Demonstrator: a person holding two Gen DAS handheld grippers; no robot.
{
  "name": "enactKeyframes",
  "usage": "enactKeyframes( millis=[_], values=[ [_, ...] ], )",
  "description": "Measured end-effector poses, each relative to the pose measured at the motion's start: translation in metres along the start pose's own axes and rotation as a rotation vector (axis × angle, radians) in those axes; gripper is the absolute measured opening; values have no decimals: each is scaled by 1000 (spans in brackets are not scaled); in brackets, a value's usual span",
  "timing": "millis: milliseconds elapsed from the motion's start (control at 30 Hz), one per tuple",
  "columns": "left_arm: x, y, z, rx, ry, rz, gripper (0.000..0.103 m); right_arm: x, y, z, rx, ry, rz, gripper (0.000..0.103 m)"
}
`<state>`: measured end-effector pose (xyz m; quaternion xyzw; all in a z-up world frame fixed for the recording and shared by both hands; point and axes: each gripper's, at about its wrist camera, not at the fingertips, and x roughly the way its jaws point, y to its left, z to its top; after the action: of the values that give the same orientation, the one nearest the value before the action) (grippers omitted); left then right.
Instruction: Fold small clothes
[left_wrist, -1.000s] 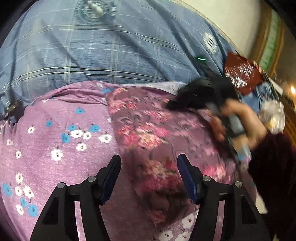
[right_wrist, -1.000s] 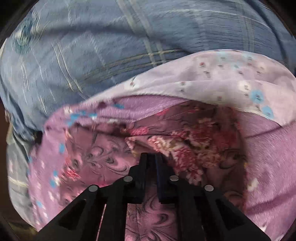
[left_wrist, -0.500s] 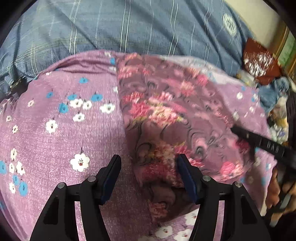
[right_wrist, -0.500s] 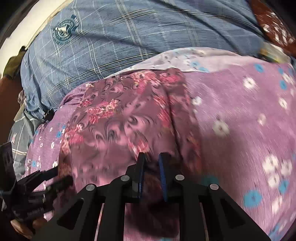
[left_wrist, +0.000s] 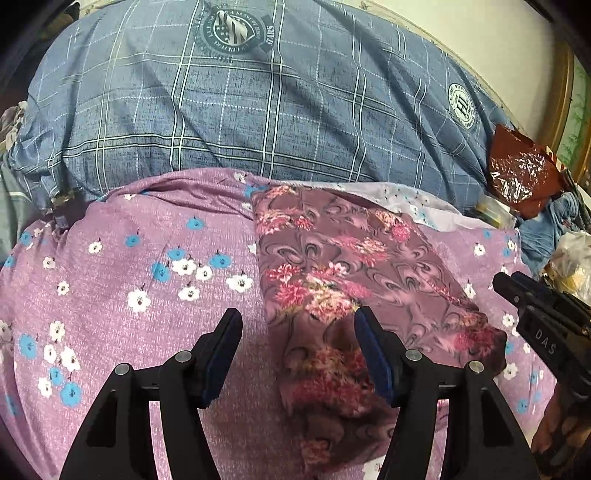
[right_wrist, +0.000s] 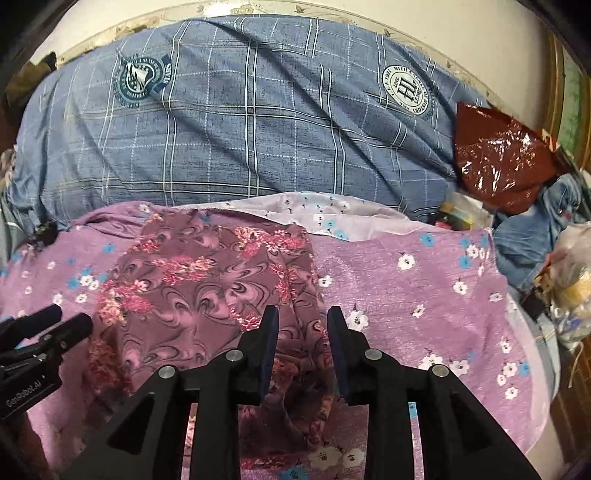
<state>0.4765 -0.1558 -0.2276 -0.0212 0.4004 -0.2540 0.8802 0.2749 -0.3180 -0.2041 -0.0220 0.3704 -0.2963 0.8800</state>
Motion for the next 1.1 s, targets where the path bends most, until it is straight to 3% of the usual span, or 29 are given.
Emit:
enactKeyframes(
  millis=[600, 1100],
  values=[
    [18, -3, 5, 0, 7, -12, 63, -9, 0, 3, -19, -57, -50, 29],
    [28, -6, 2, 12, 25, 7, 63, -5, 6, 2, -38, -52, -39, 28]
  ],
)
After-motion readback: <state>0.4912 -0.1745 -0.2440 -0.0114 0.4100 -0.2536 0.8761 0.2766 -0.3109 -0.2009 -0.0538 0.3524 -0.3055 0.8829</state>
